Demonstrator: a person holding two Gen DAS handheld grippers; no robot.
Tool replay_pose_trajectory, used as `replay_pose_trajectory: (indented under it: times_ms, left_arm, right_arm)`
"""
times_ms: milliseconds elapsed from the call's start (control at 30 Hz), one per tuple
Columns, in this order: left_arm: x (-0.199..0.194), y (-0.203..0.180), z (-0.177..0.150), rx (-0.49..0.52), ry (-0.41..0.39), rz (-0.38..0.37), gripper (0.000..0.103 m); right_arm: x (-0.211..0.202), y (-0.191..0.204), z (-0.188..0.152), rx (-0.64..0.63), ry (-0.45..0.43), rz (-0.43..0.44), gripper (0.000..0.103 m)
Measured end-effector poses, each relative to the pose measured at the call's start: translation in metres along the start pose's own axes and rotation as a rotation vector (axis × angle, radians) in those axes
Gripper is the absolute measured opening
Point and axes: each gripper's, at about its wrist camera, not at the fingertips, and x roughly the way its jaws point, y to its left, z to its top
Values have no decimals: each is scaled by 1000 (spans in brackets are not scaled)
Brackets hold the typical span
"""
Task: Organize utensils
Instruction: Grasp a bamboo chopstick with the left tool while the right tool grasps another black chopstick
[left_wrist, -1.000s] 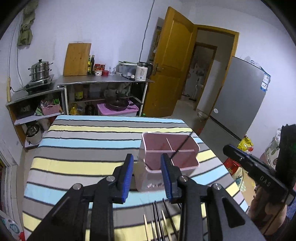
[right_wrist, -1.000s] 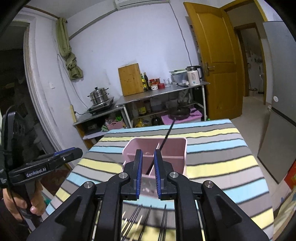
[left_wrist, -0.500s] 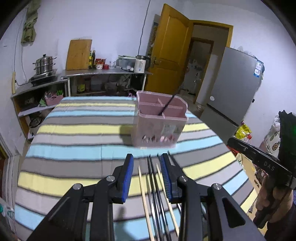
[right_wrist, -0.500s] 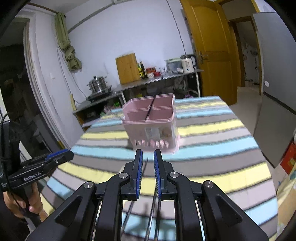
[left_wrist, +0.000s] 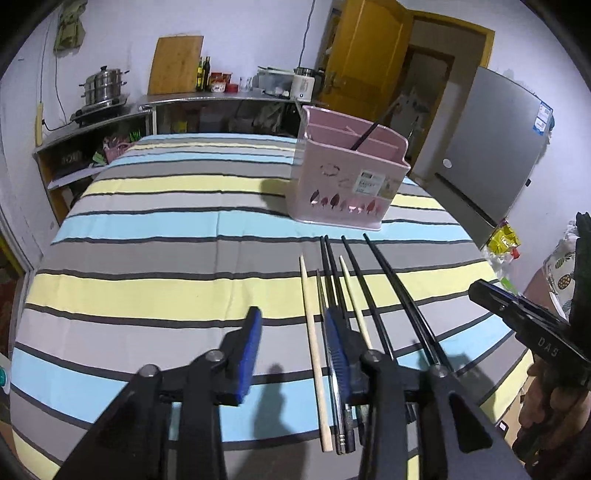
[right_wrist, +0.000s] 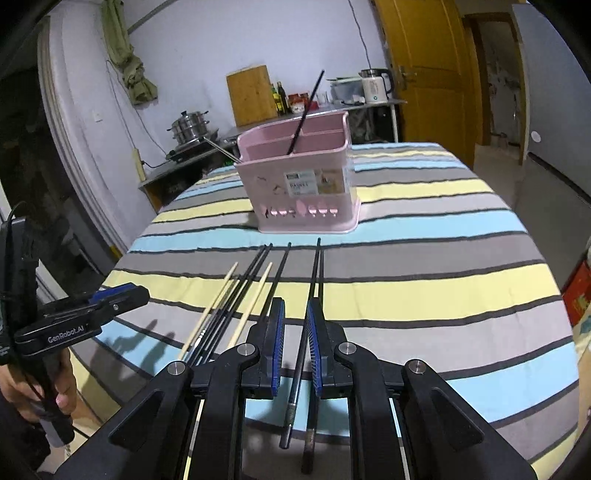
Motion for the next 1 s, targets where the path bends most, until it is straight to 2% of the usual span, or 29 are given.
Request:
replay_pose_trajectory:
  times_ms: [200,533,1000]
  left_arm:
    - [20,-2,-1,10,43,8,42]
    - [54,-7,7,46,96,6,42]
    - [83,-6,11,51,164,17,37]
  right_arm:
    - [17,-10,-2,31,45,-12,13]
    - [50,-14,4,7,111,-41,13]
    - [85,-18,9,-11,181,-57,13]
